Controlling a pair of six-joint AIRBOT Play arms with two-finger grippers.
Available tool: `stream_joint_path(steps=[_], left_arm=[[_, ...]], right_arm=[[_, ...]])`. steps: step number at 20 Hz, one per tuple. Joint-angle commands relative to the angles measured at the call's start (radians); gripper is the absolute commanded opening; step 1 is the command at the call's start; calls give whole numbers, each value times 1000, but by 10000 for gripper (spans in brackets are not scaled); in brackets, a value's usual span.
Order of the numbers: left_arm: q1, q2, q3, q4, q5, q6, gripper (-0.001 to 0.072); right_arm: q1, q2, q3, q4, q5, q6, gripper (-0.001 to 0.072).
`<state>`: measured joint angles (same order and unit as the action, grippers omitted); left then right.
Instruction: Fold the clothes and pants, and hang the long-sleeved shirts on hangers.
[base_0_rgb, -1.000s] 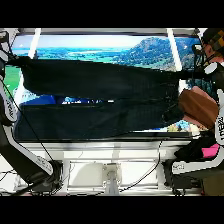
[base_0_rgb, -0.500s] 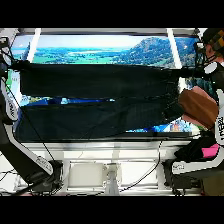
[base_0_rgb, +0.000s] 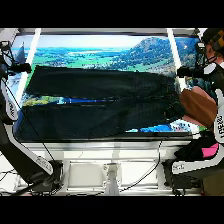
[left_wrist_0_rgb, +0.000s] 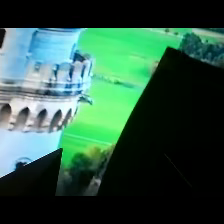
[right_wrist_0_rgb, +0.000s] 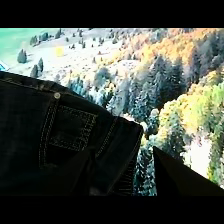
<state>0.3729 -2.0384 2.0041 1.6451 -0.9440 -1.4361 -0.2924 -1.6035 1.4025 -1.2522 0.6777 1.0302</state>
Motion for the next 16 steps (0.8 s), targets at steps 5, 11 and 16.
stream_joint_path(steps=[5,11,16], left_arm=[[87,34,0,-47,-539,109,620],[190,31,-2,-219,-567,106,621],[189,2,-3,-218,-451,106,562]], right_arm=[[0,49,6,-11,-5,2,438],[0,90,6,-13,104,3,437],[0,90,6,-9,173,11,437]])
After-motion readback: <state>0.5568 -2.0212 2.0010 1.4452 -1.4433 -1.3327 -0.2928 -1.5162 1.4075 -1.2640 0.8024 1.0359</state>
